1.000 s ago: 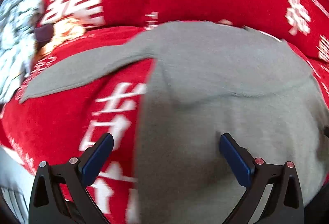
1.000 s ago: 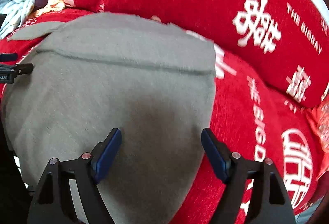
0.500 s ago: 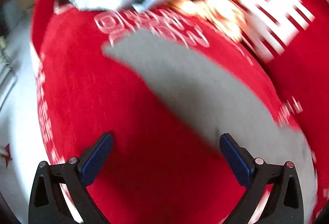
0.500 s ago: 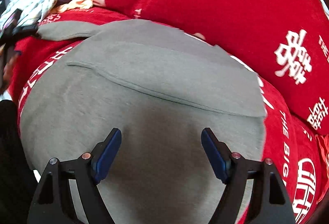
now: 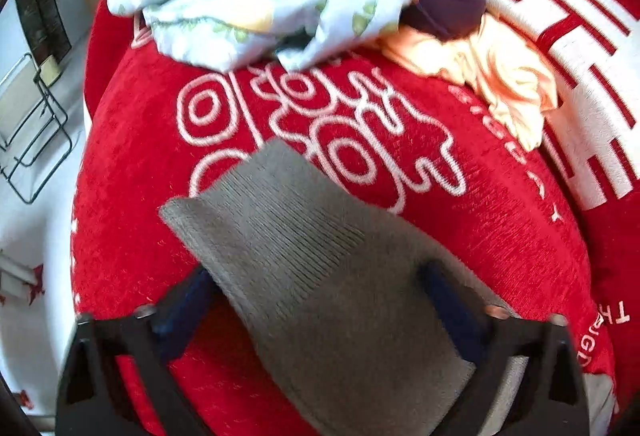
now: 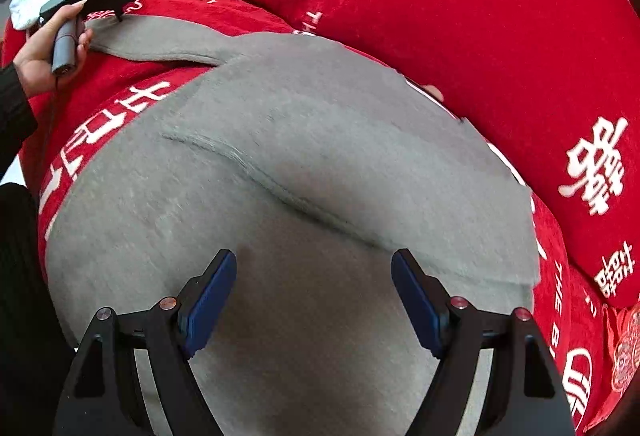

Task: Fold small clothes
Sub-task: 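Move the left tool to the other sleeve cuff and grasp it, then carry the held sleeve with the left tool across the sweater body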

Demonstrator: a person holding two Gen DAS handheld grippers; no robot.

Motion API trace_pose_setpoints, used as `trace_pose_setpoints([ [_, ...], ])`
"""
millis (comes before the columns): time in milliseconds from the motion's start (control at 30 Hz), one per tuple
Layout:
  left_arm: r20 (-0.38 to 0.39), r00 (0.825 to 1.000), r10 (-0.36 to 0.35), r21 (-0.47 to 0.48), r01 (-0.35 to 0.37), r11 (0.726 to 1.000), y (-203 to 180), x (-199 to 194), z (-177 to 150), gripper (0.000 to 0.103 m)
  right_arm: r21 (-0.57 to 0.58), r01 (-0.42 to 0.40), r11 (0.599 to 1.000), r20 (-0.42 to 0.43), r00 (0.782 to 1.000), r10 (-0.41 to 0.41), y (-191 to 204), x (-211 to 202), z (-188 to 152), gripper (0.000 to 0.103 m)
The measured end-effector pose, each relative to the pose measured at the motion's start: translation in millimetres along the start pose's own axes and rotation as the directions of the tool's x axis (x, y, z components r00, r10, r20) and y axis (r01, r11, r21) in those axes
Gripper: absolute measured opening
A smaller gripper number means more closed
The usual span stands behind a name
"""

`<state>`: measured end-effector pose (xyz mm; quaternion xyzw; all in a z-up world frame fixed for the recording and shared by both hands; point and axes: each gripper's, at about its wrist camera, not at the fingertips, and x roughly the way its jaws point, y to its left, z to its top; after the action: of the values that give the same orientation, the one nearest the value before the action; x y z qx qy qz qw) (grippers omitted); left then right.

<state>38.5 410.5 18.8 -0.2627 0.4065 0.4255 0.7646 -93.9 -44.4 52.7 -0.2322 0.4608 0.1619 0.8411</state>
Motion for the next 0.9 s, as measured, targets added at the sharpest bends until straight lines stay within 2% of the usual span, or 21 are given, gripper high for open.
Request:
trace_pose_setpoints([
  [33,0.026,1.0,-0.014,0.004,0.014,1.0,5,-5,-1,0.05,-0.01,-0.003,1.0,0.005,1.0,0.003,2,1,5,0.082],
  [67,0.033,0.998,-0.055,0.003,0.055,0.998,10,-9,-1,0.042,-0.021,-0.006,1.0,0.011,1.0,0.006,4,3,11,0.082],
  [100,0.029,0.996,-0.087,-0.001,0.087,0.996,14,-9,0,0.026,-0.029,-0.007,1.0,0.015,1.0,0.007,4,5,16,0.082],
  [133,0.017,0.992,-0.127,-0.005,0.127,0.992,19,-9,2,0.019,-0.039,-0.005,0.999,0.023,1.0,0.006,5,6,23,0.082],
  [200,-0.008,0.98,-0.198,-0.024,0.197,0.98,27,-8,6,0.016,-0.05,0.001,0.999,0.051,0.999,0.001,4,10,42,0.082],
  [333,-0.041,0.962,-0.271,-0.039,0.27,0.962,38,-9,8,0.015,0.015,-0.026,1.0,0.097,0.995,0.024,-4,27,97,0.082],
  [400,-0.04,0.949,-0.314,-0.05,0.312,0.949,45,-15,6,0.015,0.072,-0.034,0.997,0.086,0.996,0.028,-11,47,126,0.082],
  [500,-0.021,0.94,-0.339,-0.035,0.338,0.94,48,-28,-1,0.015,0.149,-0.03,0.988,0.051,0.998,0.022,-14,85,164,0.082],
  [567,-0.014,0.935,-0.356,-0.029,0.355,0.934,51,-33,-3,0.015,0.176,0.002,0.984,0.015,1.0,-0.005,-10,115,186,0.082],
  [633,-0.006,0.932,-0.363,-0.02,0.363,0.932,53,-38,-3,0.015,0.186,0.041,0.982,-0.014,0.999,-0.039,-2,138,201,0.082],
  [733,0.006,0.925,-0.381,-0.005,0.381,0.925,55,-48,-1,0.015,0.181,0.05,0.982,-0.079,0.996,-0.036,19,170,207,0.082],
  [800,0.015,0.922,-0.386,0.008,0.386,0.923,54,-56,-1,0.015,0.165,0.076,0.983,-0.045,0.997,-0.07,32,169,209,0.082],
  [833,0.016,0.92,-0.392,0.011,0.392,0.92,53,-60,-1,0.015,0.138,0.053,0.989,-0.046,0.998,-0.047,40,167,213,0.082],
  [900,0.019,0.915,-0.403,0.036,0.402,0.915,45,-72,-2,0.015,0.108,-0.148,0.983,-0.029,0.988,0.152,49,158,217,0.081],
])
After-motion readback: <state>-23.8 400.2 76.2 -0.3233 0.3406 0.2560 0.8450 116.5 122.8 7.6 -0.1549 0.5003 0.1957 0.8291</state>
